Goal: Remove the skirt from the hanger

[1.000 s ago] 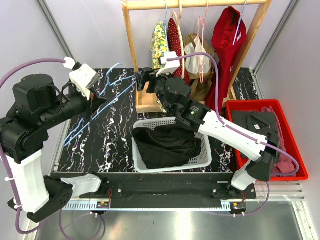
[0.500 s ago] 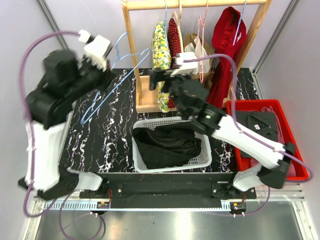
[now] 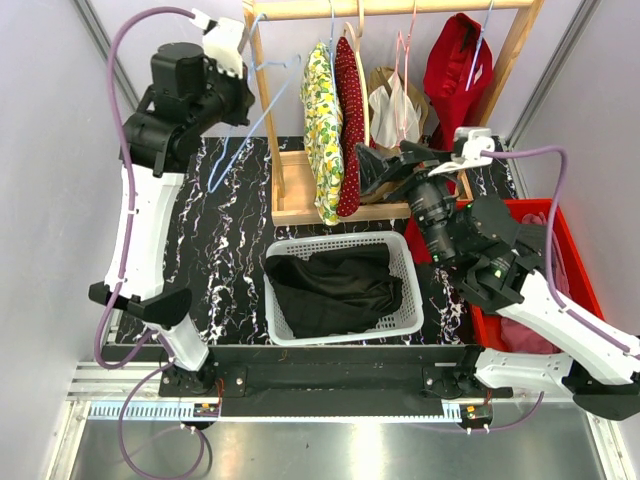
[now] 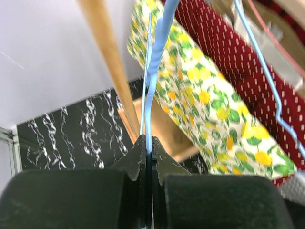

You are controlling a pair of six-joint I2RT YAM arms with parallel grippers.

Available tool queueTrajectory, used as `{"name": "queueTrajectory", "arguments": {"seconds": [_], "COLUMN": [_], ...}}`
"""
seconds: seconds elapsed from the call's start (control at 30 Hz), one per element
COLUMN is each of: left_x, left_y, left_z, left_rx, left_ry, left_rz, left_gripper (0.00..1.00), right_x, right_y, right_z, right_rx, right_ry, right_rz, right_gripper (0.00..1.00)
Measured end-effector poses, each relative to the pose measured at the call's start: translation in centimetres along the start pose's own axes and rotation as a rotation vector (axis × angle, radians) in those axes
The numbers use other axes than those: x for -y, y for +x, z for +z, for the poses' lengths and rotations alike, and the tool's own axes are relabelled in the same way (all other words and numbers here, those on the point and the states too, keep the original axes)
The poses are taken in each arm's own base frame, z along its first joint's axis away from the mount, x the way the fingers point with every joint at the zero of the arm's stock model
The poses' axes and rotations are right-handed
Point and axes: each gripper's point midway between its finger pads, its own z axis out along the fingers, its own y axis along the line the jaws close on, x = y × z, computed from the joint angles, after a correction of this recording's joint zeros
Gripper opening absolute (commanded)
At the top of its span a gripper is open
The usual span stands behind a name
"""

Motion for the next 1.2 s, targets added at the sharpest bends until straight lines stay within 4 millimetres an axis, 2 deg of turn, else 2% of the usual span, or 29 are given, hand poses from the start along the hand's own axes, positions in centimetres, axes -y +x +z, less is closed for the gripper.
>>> {"name": "queueTrajectory", "arguments": {"seconds": [0.13,0.27,0.4,0.67,0.97,1.2], "left_x": [-0.9,-1.3,-1.4,-1.5,-1.6,-1.9], "left_y": [-1.8,-2.7,-2.7,-0.8,-2.2,-1.8], "left_z": [-0.2,0.5,2.5,6.7,7.1,8.1], "left_rx": [0.067,0.099,0.102,0.054,0.106,0.103], "left_ry": [-0.022,-0.028,-0.024,-0.024,-0.029,-0.039], "left_rz": [-0.016,-0.045,-0.072,-0.117,-0.139,-0.142], "left_gripper": [0.0,0.0,0.0,0.0,0.0,0.0], "right_x": [0.1,0.2,0.1,0.5,0.7,0.5], "right_y": [2.3,3.6,3.8,3.5,5.2,5.1], "right_z": [-0.2,-0.3,-0.6,-1.4,-1.7,-1.9], "right_rx": [-0.052,-0.084,-0.09,-0.088,-0.127,-0.128], "right_ry": [-0.007,-0.011,-0.025,-0.027,-0.027,-0.037], "right_rz": [-0.016,-0.023,-0.011,0.014,0.021,0.031], "right_gripper": [0.97,0.96,0.95,0.94,0.92,0.91]}}
